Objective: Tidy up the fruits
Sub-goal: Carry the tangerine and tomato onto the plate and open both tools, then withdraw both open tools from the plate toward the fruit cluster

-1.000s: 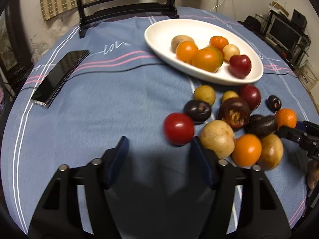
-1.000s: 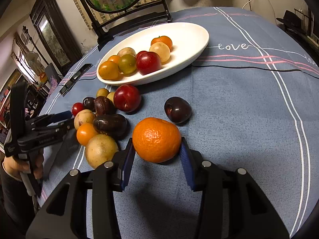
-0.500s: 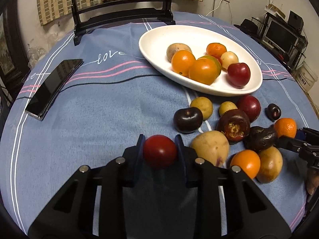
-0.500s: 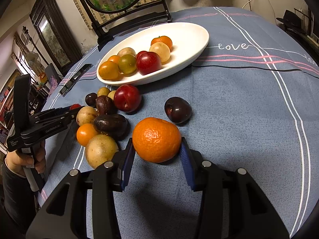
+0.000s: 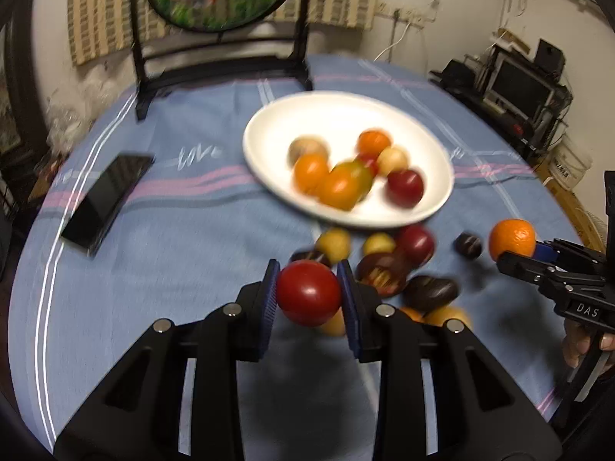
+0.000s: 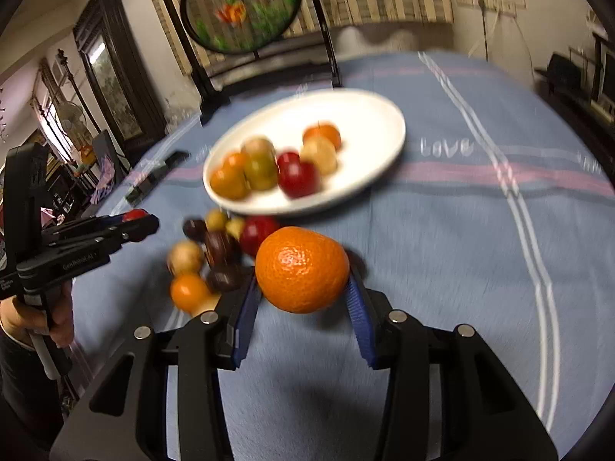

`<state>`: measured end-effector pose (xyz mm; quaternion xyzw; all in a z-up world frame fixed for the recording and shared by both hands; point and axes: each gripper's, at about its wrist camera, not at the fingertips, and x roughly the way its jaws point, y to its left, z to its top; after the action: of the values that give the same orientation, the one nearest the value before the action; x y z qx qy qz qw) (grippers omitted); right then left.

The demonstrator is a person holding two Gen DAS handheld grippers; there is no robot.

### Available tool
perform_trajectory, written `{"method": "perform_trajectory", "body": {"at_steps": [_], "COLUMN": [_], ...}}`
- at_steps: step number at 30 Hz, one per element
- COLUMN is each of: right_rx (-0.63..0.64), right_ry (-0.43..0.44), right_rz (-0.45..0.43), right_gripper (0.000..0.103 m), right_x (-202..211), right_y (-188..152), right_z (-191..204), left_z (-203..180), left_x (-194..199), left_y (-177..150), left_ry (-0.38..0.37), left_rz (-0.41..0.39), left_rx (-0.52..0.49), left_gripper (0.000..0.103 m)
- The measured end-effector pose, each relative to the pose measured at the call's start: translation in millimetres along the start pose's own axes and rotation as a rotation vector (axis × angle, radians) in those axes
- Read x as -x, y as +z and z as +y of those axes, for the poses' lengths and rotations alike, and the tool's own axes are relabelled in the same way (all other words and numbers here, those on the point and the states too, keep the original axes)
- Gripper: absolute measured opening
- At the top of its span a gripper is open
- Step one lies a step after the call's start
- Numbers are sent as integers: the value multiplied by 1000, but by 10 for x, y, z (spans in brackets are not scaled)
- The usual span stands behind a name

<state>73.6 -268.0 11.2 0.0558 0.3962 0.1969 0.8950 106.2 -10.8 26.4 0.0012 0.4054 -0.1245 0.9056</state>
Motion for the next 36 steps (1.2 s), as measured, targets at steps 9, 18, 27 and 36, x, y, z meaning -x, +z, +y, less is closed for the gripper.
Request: {"method": "perform_trajectory", "body": {"at_steps": [9, 18, 27, 36], "right_rx": [-20, -82, -77, -95], "right_ry": [-50, -99, -97, -86], "right_rz": [-83, -49, -67, -44], "right_gripper": [45, 45, 69, 69], "right_x": [-133, -670, -681, -690], "right_y": [567, 740, 690, 642], "right_z": [-26, -221, -250, -247], "left_z": [-297, -287, -340, -90], "left_x": [-287, -920, -1203, -789], "left_y": [598, 1017, 1063, 898], "left_ry": [-37, 6, 89, 120], "left_rz": [-36, 16, -15, -68], "left_rx": [0, 90, 104, 167], "left_gripper": [31, 31, 74, 93]}}
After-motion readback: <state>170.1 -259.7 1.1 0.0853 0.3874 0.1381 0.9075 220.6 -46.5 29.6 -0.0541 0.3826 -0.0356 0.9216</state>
